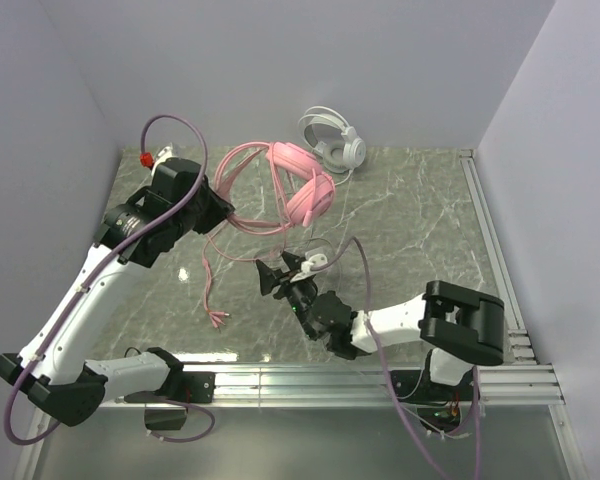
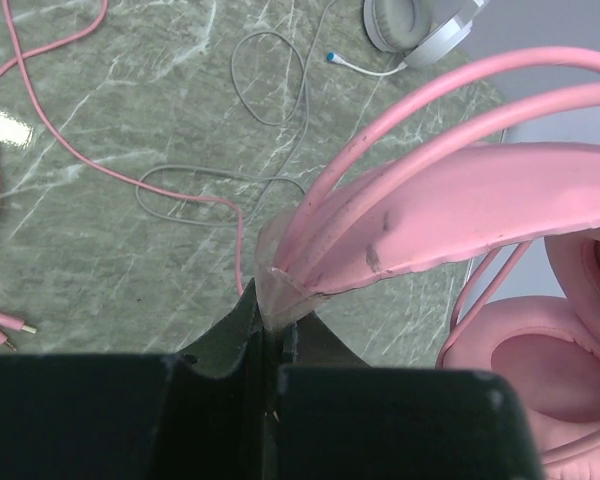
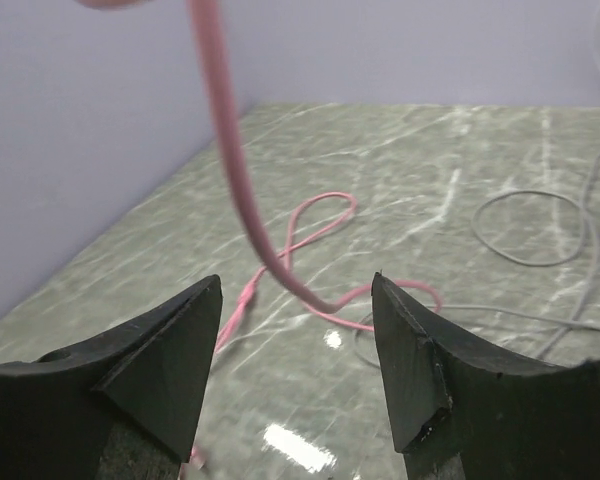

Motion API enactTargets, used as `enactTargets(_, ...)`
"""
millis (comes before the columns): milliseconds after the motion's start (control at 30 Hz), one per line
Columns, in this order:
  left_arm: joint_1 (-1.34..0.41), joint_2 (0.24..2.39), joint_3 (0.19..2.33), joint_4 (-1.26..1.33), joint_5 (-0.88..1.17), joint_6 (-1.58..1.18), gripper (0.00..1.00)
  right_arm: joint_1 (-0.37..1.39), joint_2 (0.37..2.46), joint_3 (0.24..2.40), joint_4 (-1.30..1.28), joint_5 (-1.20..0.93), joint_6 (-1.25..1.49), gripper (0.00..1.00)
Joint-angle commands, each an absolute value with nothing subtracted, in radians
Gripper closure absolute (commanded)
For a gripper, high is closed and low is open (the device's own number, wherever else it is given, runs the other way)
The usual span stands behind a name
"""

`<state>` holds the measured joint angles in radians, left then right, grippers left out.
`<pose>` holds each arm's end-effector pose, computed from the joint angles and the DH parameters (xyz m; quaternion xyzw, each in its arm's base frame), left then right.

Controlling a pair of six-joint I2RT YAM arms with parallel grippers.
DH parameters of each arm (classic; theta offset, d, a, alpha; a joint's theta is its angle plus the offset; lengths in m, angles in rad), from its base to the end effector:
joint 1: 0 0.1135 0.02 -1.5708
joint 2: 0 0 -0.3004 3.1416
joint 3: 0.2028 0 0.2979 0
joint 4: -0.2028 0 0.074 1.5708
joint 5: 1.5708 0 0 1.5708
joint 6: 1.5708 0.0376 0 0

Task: Wrap the headphones
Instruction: Wrap the headphone cable with the right arm

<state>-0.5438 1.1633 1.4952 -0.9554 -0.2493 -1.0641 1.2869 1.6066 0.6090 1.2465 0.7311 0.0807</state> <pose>0.2161 -0.1198 0.4766 -0.2819 0.8387 -0.2491 0.3937 0.1188 0.3177 0.2262 -0.0928 0.6322 0.2957 0.7101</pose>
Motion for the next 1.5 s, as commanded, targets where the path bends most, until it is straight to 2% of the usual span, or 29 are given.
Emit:
enactTargets(0,-0.541,1.143,1.571,-0.857,-0.235,-1.114,1.0,1.289,1.654,0.658,1.273,0.867,0.031,0.31)
enactTargets(233,-0.541,1.132,1.559,-0.848,-0.222,-1.117,0.99,1.269,1.726,0.713,1.295,0.916,0.009,0.31)
enactTargets(333,-0.54,1.138,1.565,-0.856,-0.212,-1.118,0.99,1.227,1.756,0.73,1.314,0.891,0.009,0.35)
enactTargets(467,-0.541,1.14,1.571,-0.858,-0.189,-1.123,1.0,1.19,1.831,0.735,1.503,0.885,-0.089,0.36)
enactTargets(700,-0.541,1.132,1.571,-0.864,-0.158,-1.132,0.99,1.154,1.953,0.813,1.627,0.88,-0.198,0.4)
enactTargets(733,-0.541,1.129,1.571,-0.867,-0.153,-1.134,1.0,1.147,1.959,0.813,1.629,0.876,-0.19,0.44)
enactTargets(933,-0.541,1.103,1.543,-0.902,-0.13,-1.141,1.0,1.089,1.937,0.775,1.608,0.819,-0.11,0.54)
enactTargets(1133,-0.541,1.043,1.488,-0.937,-0.104,-1.146,0.99,1.068,1.934,0.77,1.595,0.784,-0.101,0.6)
enactTargets(1333,-0.541,1.005,1.485,-1.011,-0.06,-1.132,0.99,1.062,1.927,0.761,1.6,0.775,-0.094,0.6)
enactTargets(1467,-0.541,0.967,1.462,-1.023,-0.048,-1.134,0.99,1.062,1.913,0.752,1.585,0.759,-0.063,0.74)
